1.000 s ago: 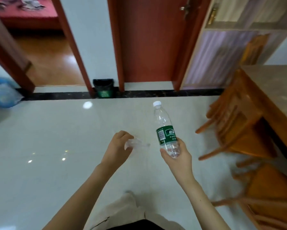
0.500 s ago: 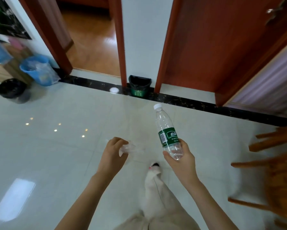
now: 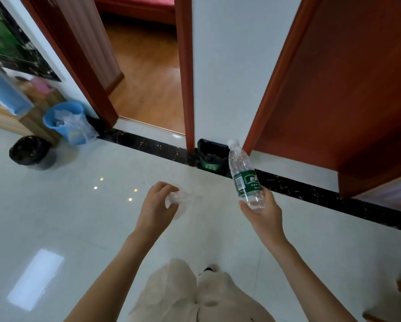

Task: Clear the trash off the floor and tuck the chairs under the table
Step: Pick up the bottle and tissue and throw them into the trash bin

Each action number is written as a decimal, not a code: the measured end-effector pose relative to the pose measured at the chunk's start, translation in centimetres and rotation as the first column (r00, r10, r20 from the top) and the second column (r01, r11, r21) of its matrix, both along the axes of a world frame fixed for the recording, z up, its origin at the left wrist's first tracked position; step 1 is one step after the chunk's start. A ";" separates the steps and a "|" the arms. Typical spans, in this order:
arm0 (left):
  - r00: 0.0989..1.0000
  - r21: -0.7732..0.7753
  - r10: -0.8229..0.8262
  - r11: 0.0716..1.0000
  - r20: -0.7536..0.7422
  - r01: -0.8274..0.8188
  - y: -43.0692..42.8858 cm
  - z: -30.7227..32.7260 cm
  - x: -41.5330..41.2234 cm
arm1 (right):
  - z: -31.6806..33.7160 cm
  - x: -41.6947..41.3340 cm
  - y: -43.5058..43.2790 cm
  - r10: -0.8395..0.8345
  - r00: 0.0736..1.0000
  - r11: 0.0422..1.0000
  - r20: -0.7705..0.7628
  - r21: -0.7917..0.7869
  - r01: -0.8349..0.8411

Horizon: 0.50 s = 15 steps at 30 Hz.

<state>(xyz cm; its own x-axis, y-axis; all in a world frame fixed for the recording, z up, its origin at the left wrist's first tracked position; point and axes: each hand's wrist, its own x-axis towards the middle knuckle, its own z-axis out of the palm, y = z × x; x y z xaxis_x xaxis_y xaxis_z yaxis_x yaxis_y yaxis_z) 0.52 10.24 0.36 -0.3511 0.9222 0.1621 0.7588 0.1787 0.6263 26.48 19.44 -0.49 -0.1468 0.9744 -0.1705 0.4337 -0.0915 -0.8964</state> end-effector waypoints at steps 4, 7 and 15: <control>1.000 -0.008 -0.018 1.000 0.009 0.019 8.8 -2.0 -3.8 | -2.1 -3.7 7.5 -0.041 0.999 0.998 0.016 0.050 0.040; 0.998 -0.027 -0.067 0.997 0.004 0.067 16.5 -4.9 -6.8 | -5.1 -6.4 13.2 -0.069 0.996 0.996 0.051 0.067 0.066; 0.973 -0.129 -0.228 0.964 0.044 0.232 36.7 -15.2 -13.6 | -15.8 -13.4 28.2 -0.244 0.960 0.964 0.134 -0.072 0.255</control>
